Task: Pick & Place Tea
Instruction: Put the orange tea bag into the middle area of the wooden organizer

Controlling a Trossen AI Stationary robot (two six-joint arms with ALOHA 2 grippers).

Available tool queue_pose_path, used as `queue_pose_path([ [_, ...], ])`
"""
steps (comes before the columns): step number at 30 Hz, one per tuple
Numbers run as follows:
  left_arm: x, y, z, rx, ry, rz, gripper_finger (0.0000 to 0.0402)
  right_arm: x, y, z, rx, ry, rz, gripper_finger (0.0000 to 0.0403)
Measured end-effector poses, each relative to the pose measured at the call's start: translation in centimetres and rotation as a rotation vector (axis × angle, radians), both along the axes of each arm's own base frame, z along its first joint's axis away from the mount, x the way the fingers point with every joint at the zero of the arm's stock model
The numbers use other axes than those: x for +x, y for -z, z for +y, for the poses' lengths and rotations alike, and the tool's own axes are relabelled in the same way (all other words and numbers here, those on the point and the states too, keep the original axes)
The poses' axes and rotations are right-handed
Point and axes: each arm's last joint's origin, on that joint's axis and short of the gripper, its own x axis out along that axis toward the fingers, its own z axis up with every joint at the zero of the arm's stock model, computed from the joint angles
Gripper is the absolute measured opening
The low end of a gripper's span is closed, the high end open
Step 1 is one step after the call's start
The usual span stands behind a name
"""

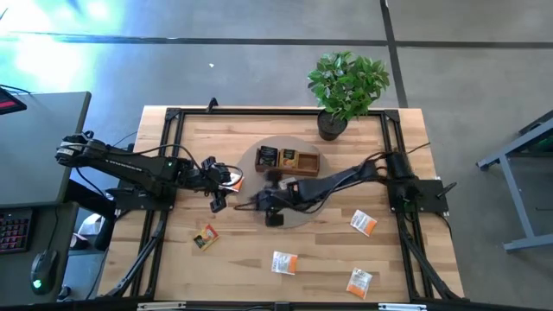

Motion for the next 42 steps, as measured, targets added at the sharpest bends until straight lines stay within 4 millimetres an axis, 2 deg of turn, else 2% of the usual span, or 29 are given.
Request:
queue_pose_path([
  [5, -0.2, 0.1, 0.1, 0.017, -0.005, 0.025, 0.0182, -3.2, -5.5, -3.1, -0.177, 0.234, 0.022, 0.0004],
  [8, -0.2, 0.1, 0.2, 0.047, -0.029, 0.021, 0.0182, -4.9, -7.6, -5.7, -0.230, 0.408, 0.007, 0.0002],
  [12, -0.3, 0.2, 0.2, 0.064, -0.029, 0.028, 0.0182, -6.0, -7.3, -8.9, -0.195, 0.545, 0.072, 0.0002],
  [16, -0.3, 0.2, 0.2, 0.088, -0.003, 0.047, 0.0182, -6.0, -5.6, -10.7, -0.111, 0.525, 0.063, 0.0001],
  [19, -0.3, 0.2, 0.3, 0.093, -0.004, 0.046, 0.0182, -6.0, -4.4, -11.0, -0.073, 0.460, 0.059, 0.0001],
  [22, -0.4, 0.2, 0.3, 0.106, -0.016, 0.045, 0.0182, -6.1, -4.5, -10.8, -0.050, 0.450, 0.032, 0.0001],
  [25, -0.4, 0.2, 0.3, 0.109, -0.018, 0.046, 0.0182, -6.2, -5.1, -10.2, -0.024, 0.434, 0.008, 0.0001],
  [29, -0.3, 0.1, 0.3, 0.114, -0.025, 0.033, 0.0182, -6.5, -7.1, -8.8, -0.047, 0.388, -0.045, 0.0000],
  [32, -0.3, 0.1, 0.4, 0.118, -0.037, 0.029, 0.0182, -6.8, -7.9, -8.1, 0.039, 0.371, -0.086, 0.0000],
  [35, -0.3, 0.1, 0.4, 0.116, -0.041, 0.028, 0.0182, -7.1, -6.8, -8.0, 0.049, 0.408, -0.065, 0.0000],
  [42, -0.2, 0.1, 0.4, 0.102, -0.057, 0.020, 0.0182, -8.1, -2.7, -8.9, 0.082, 0.451, -0.077, 0.0000],
])
